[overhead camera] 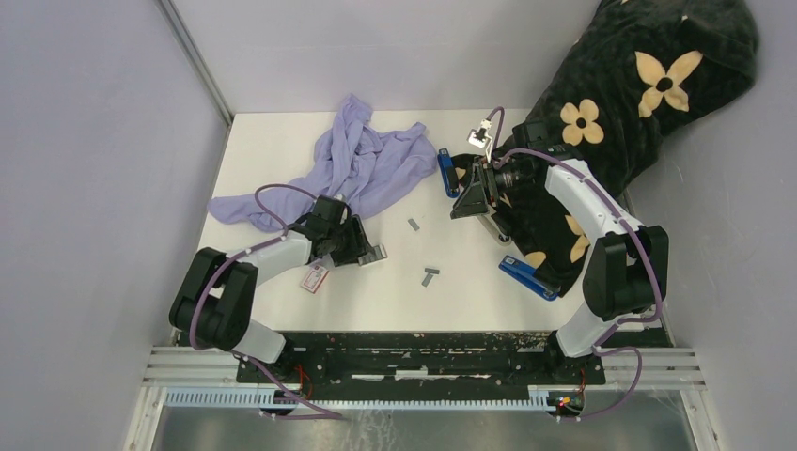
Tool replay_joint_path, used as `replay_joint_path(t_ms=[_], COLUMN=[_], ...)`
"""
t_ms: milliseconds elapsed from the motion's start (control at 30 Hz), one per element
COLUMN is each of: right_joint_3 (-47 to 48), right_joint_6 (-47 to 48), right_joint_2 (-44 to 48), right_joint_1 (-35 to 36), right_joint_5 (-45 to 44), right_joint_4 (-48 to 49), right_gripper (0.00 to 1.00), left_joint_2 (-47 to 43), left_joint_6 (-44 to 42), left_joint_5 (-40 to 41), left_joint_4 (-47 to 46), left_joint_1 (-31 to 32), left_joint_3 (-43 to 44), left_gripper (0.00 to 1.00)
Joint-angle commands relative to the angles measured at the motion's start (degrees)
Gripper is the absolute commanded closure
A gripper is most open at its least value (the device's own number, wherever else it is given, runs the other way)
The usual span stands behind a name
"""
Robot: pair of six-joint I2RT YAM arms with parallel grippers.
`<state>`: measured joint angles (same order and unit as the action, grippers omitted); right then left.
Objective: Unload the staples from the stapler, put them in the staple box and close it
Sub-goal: Move the staple box to the center of the board, then pick up the staple from the center of the board.
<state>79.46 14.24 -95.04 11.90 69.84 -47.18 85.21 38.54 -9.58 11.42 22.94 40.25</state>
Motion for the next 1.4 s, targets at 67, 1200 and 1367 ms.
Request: replay_joint_path(t_ms=[67, 1200, 1367], right_joint_3=[0.0, 23.2, 31.3], right_joint_6=[0.5, -3.0, -5.8], right_joint_2=[0.4, -19.5, -27.1], right_joint_1=[0.9, 24.2, 27.3], right_joint_5=[-1.1, -54.8, -62.1], right_joint_4=[1.1, -6.3, -9.3], right_gripper=[0.30, 0.34, 0.37], left_joint_2=[0.4, -39.5, -45.2], left_joint_6=[2.8, -2.3, -2.4], left_joint_5=[-2.0, 14.6, 18.9], left_joint_4=[-2.4, -6.5, -5.2], left_joint_1=[1.2, 1.0, 1.0], left_joint_3=[0.8, -5.7, -7.5], left_gripper=[0.40, 0.01, 0.01])
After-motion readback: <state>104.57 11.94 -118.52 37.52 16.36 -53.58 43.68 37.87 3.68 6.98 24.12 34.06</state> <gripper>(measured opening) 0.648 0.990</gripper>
